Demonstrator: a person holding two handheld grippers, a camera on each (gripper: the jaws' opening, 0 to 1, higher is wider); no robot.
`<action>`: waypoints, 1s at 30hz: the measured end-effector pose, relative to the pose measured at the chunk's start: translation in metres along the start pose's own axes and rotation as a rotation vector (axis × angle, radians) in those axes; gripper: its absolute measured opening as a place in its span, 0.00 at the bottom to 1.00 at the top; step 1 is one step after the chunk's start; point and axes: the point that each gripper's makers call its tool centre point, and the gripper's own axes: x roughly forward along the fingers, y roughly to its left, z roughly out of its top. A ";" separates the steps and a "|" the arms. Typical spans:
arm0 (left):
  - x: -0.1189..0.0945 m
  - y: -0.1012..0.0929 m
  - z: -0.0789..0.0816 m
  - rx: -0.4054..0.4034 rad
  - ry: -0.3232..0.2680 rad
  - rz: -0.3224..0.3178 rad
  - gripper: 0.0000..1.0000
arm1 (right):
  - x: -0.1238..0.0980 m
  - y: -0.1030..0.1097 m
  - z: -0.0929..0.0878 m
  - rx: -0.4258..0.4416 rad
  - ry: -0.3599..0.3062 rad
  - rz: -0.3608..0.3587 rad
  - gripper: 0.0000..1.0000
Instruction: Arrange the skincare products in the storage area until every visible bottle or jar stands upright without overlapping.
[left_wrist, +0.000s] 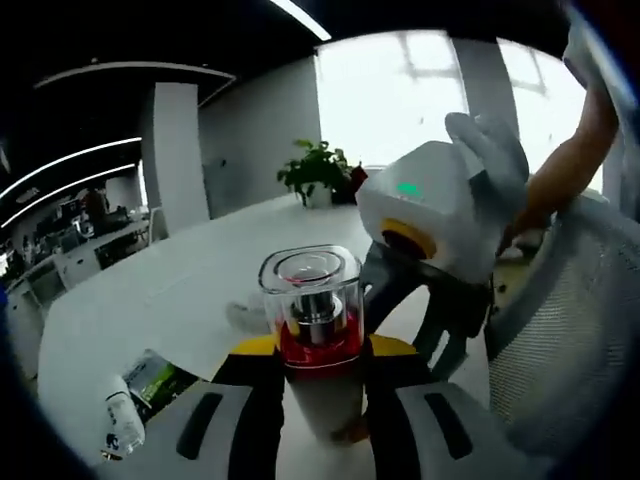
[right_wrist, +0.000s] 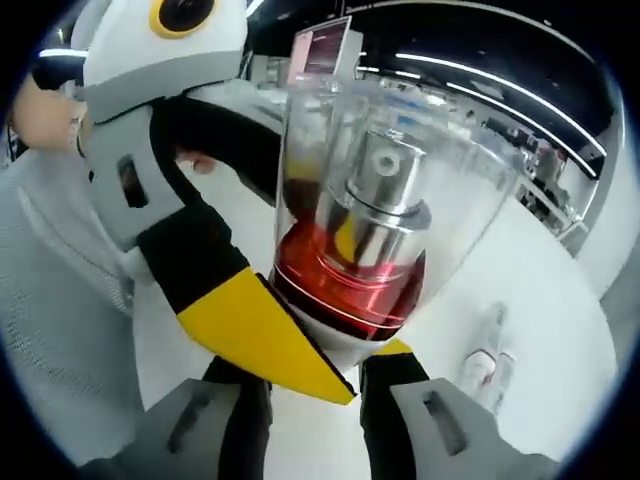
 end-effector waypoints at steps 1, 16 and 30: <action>0.001 0.001 -0.002 -0.015 0.003 -0.004 0.25 | -0.001 0.000 0.000 -0.006 0.006 0.000 0.32; 0.000 0.001 -0.004 -0.028 0.002 -0.027 0.24 | -0.050 0.001 -0.011 0.053 0.004 -0.020 0.23; 0.000 -0.001 -0.003 -0.042 -0.014 -0.041 0.24 | -0.092 -0.020 0.034 0.254 -0.199 -0.016 0.26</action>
